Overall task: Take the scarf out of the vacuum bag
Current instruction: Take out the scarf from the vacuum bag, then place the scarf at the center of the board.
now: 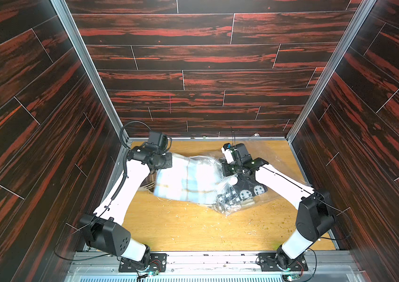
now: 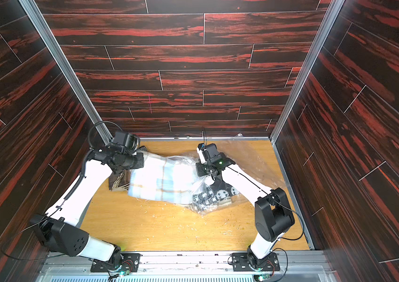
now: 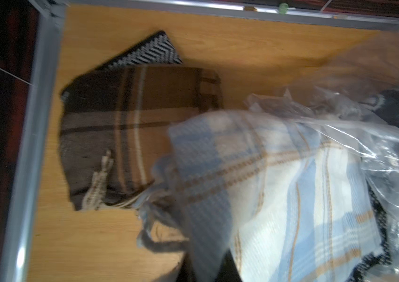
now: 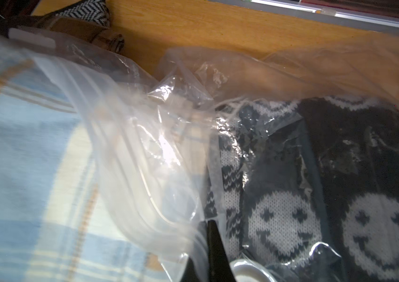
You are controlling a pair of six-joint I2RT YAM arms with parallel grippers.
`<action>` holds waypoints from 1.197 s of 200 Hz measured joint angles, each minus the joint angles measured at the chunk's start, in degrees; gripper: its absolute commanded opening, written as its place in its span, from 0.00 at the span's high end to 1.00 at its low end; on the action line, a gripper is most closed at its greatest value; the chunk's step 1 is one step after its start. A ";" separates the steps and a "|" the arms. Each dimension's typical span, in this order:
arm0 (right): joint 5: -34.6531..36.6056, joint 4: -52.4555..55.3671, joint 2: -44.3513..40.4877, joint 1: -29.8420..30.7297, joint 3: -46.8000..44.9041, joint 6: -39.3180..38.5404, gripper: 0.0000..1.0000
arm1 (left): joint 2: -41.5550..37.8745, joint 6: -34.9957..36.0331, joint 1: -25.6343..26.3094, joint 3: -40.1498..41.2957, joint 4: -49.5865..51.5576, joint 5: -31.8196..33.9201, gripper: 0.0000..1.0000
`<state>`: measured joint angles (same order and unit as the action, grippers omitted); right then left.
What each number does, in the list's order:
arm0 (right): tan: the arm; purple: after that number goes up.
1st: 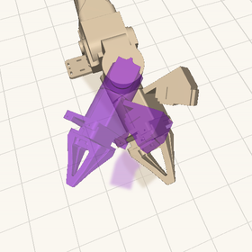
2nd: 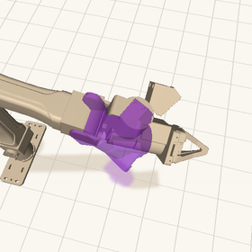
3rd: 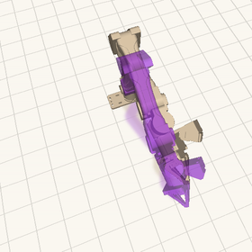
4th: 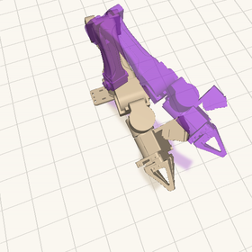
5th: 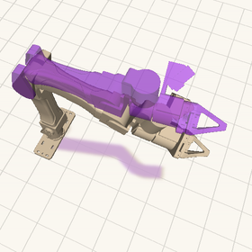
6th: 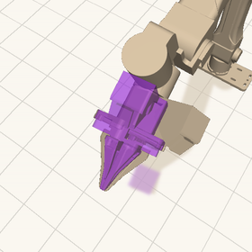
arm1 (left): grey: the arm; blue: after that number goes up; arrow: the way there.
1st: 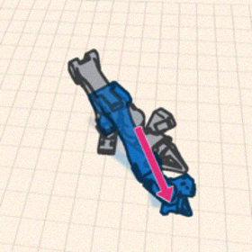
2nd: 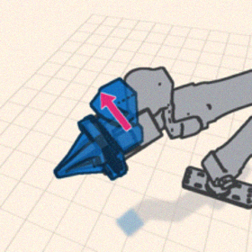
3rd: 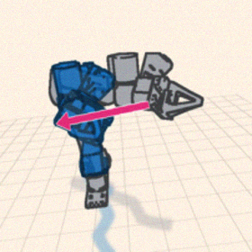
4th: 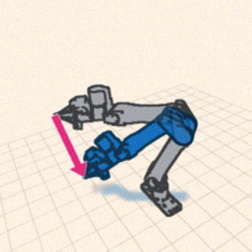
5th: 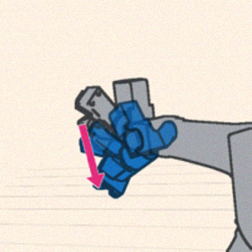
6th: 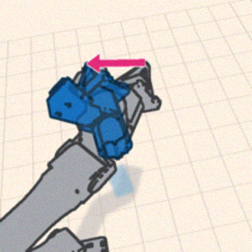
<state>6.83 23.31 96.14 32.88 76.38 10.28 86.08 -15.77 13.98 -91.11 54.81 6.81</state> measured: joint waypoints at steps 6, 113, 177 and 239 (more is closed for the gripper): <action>0.24 0.00 -0.13 0.00 -0.17 0.02 1.00 | 0.04 0.50 -0.33 -0.72 0.46 0.83 1.00; 6.34 0.31 -1.64 -0.15 -2.03 0.59 1.00 | 9.33 3.65 -5.75 -11.52 3.39 7.76 1.00; 8.07 1.79 -1.64 -3.82 -2.29 1.53 1.00 | 14.86 3.76 -10.45 -16.61 2.80 6.67 1.00; 10.16 3.63 -1.64 -7.15 -1.90 1.44 1.00 | 15.85 1.11 -15.08 -13.92 -2.25 2.71 1.00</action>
<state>16.99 26.94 94.50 25.74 74.48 11.73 101.93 -14.66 -1.10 -105.03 52.56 9.52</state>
